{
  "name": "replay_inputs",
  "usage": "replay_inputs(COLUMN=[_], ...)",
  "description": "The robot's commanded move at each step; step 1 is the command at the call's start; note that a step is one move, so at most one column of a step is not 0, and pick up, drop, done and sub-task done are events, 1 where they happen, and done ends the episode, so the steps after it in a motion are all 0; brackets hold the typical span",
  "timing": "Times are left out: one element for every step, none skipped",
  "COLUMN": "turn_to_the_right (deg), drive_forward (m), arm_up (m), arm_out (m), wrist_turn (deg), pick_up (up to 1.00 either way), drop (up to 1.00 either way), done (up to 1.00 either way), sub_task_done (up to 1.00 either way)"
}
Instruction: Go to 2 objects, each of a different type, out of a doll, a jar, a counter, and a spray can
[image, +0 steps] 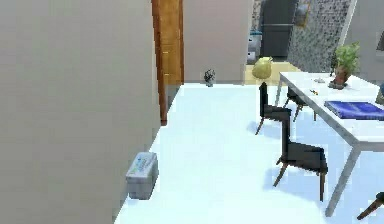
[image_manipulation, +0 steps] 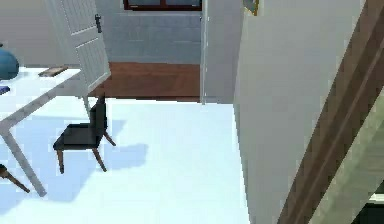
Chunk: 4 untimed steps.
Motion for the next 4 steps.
replay_inputs(turn_to_the_right=[45.0, 39.0, 0.0, 0.0], drive_forward=[0.00, 0.00, 1.00, 0.80], arm_up=[0.00, 0.00, 0.00, 0.00], arm_out=[0.00, 0.00, 0.00, 0.00], wrist_turn=[0.0, 0.0, 0.0, 0.0], pick_up=[0.00, 0.00, 0.00, 0.00], drop=[0.00, 0.00, 0.00, 0.00], done=[0.00, 0.00, 0.00, 0.00], sub_task_done=[0.00, 0.00, 0.00, 0.00])
